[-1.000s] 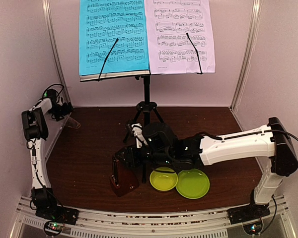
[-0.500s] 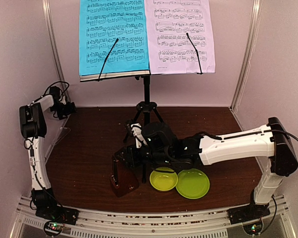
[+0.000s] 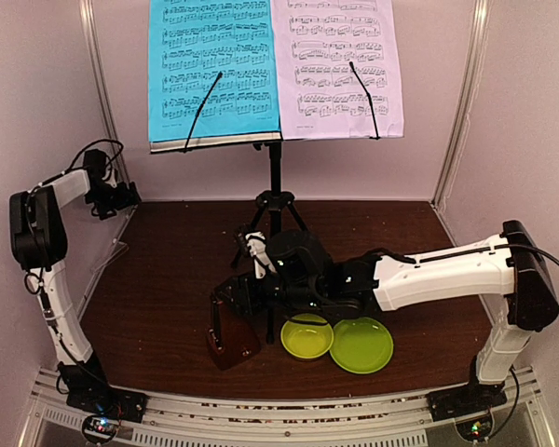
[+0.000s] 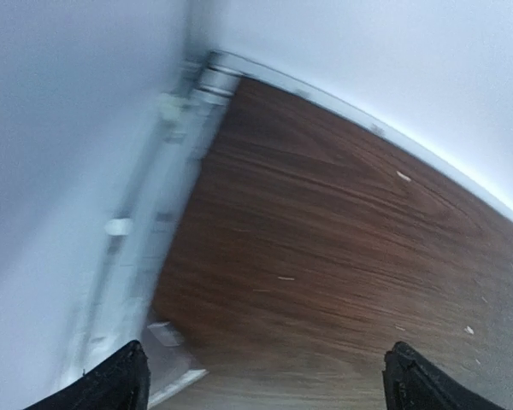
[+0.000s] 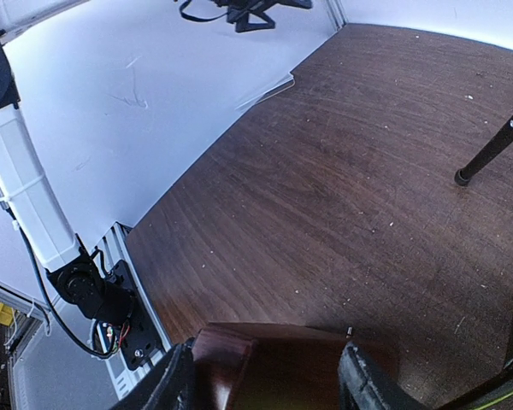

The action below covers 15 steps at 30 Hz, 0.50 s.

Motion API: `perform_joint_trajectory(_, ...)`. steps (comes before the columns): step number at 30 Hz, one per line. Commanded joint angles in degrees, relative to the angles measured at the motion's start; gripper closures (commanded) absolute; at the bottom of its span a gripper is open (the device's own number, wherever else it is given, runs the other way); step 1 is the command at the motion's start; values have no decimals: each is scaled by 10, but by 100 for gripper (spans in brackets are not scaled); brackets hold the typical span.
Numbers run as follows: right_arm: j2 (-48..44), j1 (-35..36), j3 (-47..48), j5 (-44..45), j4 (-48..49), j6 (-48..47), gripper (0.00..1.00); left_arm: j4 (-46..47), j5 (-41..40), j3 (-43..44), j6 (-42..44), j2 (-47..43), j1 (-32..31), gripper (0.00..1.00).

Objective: Set up the instrument practice props

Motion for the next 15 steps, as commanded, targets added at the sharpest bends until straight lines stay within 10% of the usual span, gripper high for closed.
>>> perform_joint_trajectory(1, 6, 2, -9, 3, -19, -10, 43, 26, -35, -47, -13, -22, 53, 2)
perform_joint_trajectory(15, -2, 3, -18, 7, -14, -10, 42, 12, -19, -55, -31, 59, 78, 2)
